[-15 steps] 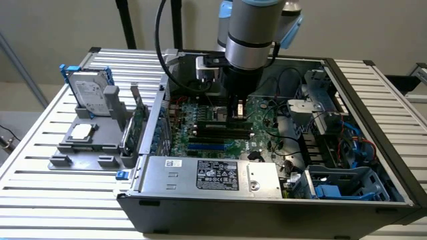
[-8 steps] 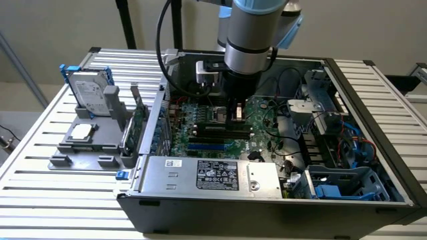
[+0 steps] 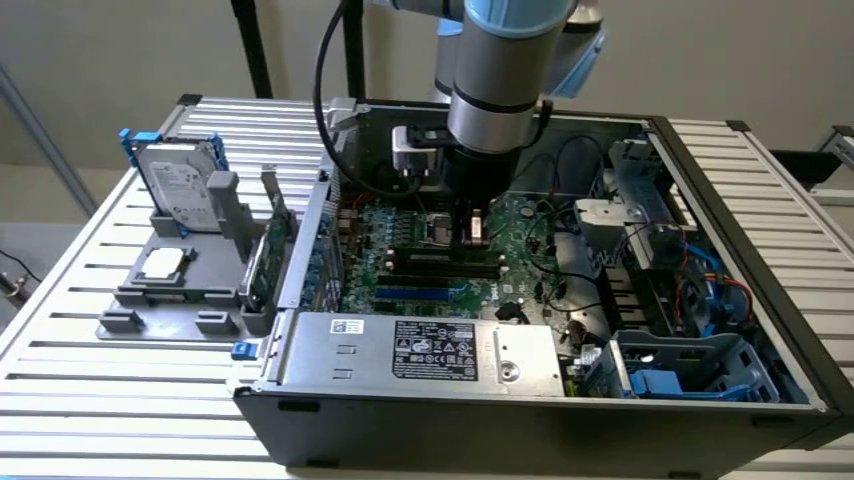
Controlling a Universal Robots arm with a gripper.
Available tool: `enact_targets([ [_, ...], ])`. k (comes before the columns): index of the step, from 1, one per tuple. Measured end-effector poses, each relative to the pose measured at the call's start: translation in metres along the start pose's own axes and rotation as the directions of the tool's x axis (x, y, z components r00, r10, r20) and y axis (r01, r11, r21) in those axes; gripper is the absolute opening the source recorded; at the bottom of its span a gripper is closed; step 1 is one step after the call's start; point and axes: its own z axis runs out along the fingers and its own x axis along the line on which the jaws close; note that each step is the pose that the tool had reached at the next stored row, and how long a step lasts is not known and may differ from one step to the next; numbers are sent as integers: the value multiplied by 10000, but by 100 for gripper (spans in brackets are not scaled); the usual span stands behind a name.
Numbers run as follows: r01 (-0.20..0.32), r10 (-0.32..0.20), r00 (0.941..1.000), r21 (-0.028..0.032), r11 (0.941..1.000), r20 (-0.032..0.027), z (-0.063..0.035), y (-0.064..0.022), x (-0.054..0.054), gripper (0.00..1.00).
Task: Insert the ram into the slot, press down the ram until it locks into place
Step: 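Insert the ram into the slot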
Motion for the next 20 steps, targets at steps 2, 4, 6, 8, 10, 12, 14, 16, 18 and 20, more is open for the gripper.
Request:
enact_targets([
  [2,-9,9,10000,-8,10000,-26,5,-13,0,13],
  [4,-13,13,10000,-9,10000,-49,7,-25,1,13],
  [6,-24,24,10000,-9,10000,-57,12,-26,1,13],
  [8,-49,49,10000,-8,10000,-57,16,-26,1,13],
  [10,-108,108,9999,-6,9999,-53,25,-27,1,13],
  [12,-209,209,9998,-7,9998,-50,37,-26,1,13],
  [14,-245,245,9997,-7,9997,-49,45,-25,1,13],
  [16,-247,247,9997,-7,9997,-50,50,-25,1,13],
  [18,-248,248,9997,-7,9997,-48,55,-23,1,13],
  [20,-248,248,9997,-7,9997,-47,62,-18,1,13],
])
